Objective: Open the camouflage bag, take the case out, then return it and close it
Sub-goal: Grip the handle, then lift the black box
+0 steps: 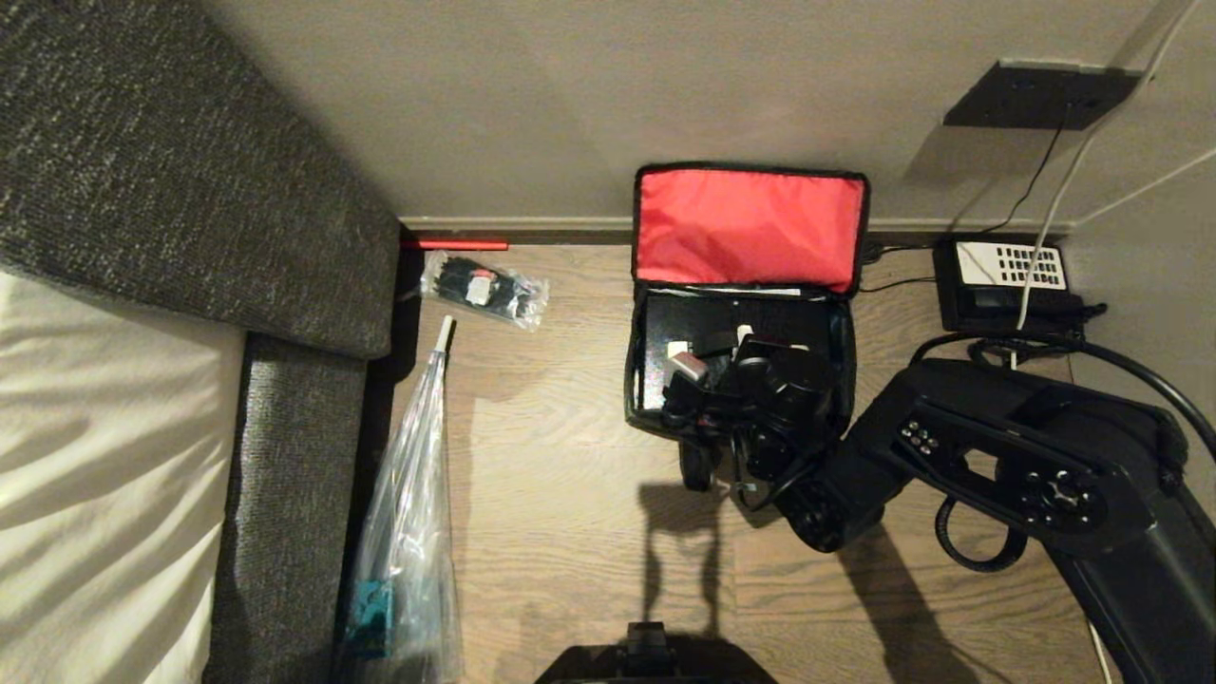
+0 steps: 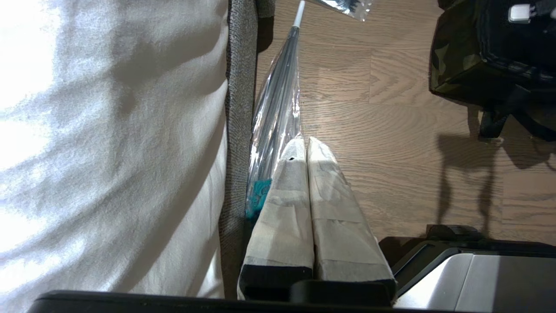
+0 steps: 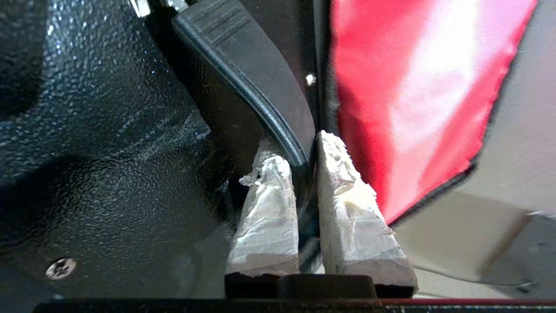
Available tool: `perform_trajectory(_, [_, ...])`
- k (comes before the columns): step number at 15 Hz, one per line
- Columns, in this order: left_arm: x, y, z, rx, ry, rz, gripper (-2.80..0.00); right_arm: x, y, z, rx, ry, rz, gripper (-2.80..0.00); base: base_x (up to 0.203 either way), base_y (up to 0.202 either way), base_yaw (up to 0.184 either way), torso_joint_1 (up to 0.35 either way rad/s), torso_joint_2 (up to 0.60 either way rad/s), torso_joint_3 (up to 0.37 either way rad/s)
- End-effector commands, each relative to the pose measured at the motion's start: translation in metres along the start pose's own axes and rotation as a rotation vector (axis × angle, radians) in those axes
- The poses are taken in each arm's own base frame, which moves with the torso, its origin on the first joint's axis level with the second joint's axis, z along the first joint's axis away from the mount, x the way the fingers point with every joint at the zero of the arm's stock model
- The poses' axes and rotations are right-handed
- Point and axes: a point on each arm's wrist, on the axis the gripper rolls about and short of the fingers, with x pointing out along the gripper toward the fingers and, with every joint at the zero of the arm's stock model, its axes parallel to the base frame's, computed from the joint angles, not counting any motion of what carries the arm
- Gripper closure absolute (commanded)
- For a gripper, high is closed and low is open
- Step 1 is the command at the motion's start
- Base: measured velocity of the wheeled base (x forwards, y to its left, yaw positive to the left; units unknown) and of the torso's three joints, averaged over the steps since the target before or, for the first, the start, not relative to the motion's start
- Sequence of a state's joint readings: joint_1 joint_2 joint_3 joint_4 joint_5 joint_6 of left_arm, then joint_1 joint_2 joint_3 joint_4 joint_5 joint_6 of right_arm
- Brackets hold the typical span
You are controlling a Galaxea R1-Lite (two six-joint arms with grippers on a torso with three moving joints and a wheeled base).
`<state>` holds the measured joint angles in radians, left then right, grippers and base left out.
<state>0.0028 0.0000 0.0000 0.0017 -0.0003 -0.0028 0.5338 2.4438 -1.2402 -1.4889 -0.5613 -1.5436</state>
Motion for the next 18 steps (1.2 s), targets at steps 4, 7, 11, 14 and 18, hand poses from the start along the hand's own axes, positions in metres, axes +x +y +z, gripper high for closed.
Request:
perform_trajectory(4, [0.000,0.000,0.000,0.000,-0.001,0.001,0.00,-0.004,-0.027,0.009,-0.002,-0.016,-0.059,0.00,0.000,0.000,0.000,0.000,0.00,0.000])
perform_trajectory(7, [0.000,0.000,0.000,0.000,0.000,0.001,0.00,-0.004,-0.029,0.009,-0.005,-0.017,-0.060,0.00,0.000,0.000,0.000,0.000,0.00,0.000])
perform_trajectory(11, [0.000,0.000,0.000,0.000,0.000,0.001,0.00,-0.007,-0.033,0.015,-0.025,-0.030,-0.064,0.00,0.000,0.000,0.000,0.000,0.00,0.000])
perform_trajectory(14, [0.000,0.000,0.000,0.000,-0.002,0.001,0.00,-0.008,-0.033,0.015,-0.027,-0.029,-0.062,0.00,0.000,0.000,0.000,0.000,0.00,0.000])
perform_trajectory(18, [0.000,0.000,0.000,0.000,-0.002,0.001,0.00,-0.008,-0.030,0.015,-0.034,-0.019,-0.053,0.00,0.000,0.000,0.000,0.000,0.00,0.000])
